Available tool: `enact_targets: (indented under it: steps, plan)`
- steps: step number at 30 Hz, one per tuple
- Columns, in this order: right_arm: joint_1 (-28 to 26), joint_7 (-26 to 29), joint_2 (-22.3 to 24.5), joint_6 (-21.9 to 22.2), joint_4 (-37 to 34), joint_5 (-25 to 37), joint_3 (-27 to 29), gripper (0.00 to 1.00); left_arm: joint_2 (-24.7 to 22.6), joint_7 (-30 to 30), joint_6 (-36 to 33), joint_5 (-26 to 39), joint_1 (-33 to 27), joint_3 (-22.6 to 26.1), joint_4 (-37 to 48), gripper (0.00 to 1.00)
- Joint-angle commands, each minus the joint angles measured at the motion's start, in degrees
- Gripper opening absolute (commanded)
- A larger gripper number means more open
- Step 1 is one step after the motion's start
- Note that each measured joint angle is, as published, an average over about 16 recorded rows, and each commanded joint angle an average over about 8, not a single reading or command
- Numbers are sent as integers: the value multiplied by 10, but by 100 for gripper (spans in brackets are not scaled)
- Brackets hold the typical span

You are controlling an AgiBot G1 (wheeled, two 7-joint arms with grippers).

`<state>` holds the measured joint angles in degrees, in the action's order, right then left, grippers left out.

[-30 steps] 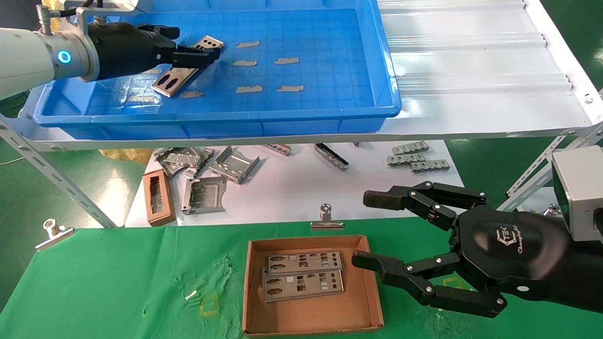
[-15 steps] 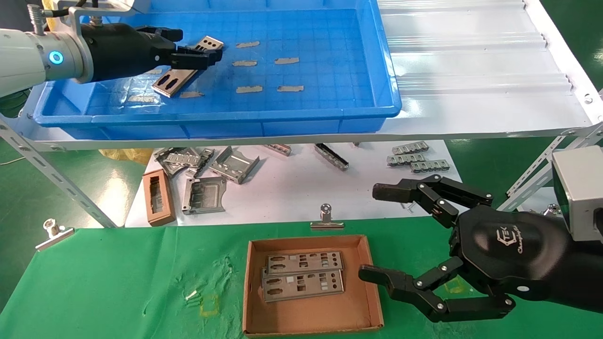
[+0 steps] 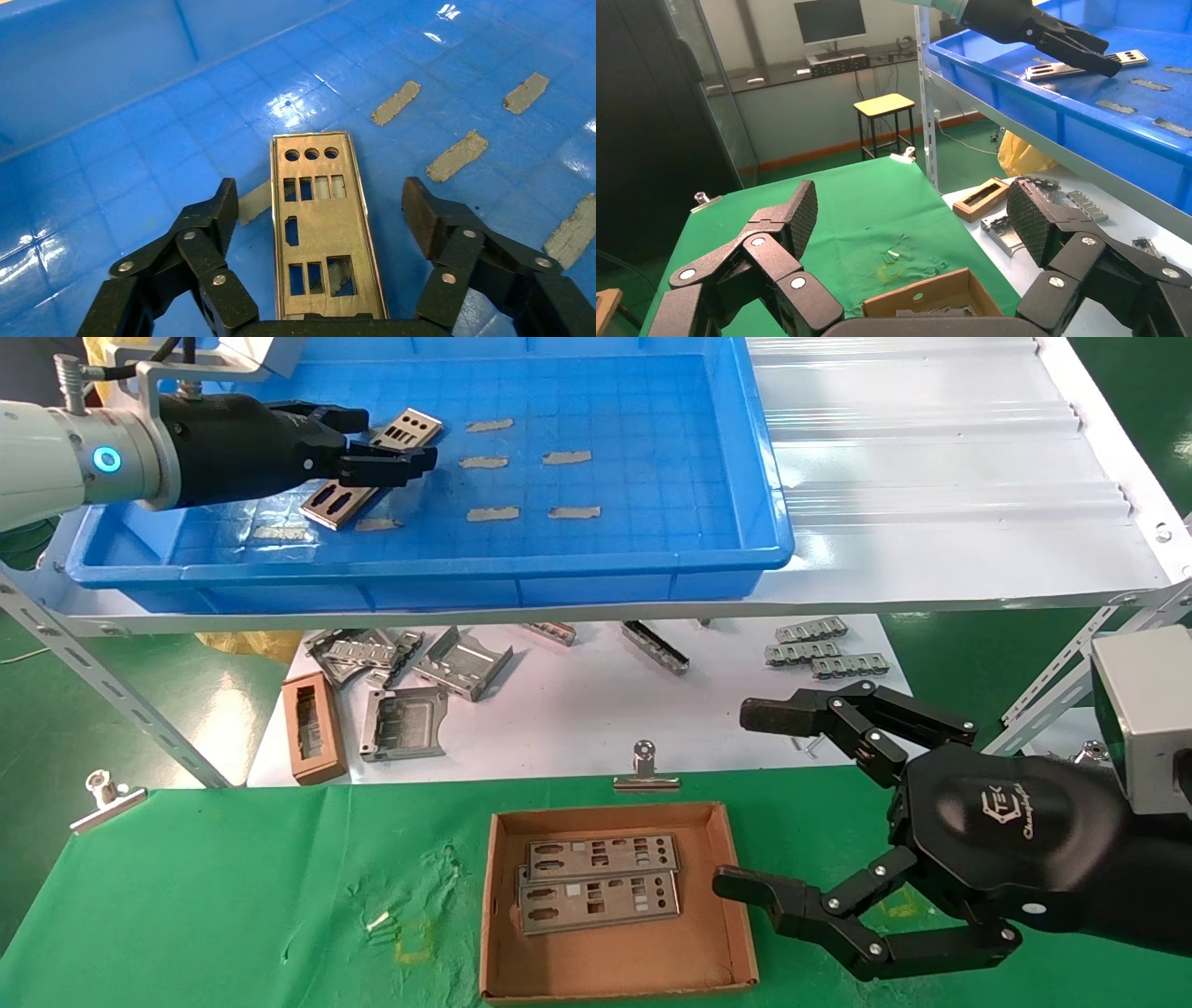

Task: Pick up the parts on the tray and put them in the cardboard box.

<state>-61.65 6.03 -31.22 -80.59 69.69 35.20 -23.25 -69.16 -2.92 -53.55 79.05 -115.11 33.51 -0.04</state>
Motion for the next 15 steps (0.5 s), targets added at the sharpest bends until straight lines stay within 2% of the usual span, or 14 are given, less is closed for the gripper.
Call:
enact_targets:
  steps: [1,15]
  plan:
    - [0,0,0,0,0,0,0,100,0,0,-2,0,0,0,0,0]
    - [0,0,0,0,0,0,0,100,2,13,5,-2,2,-1,-3,0]
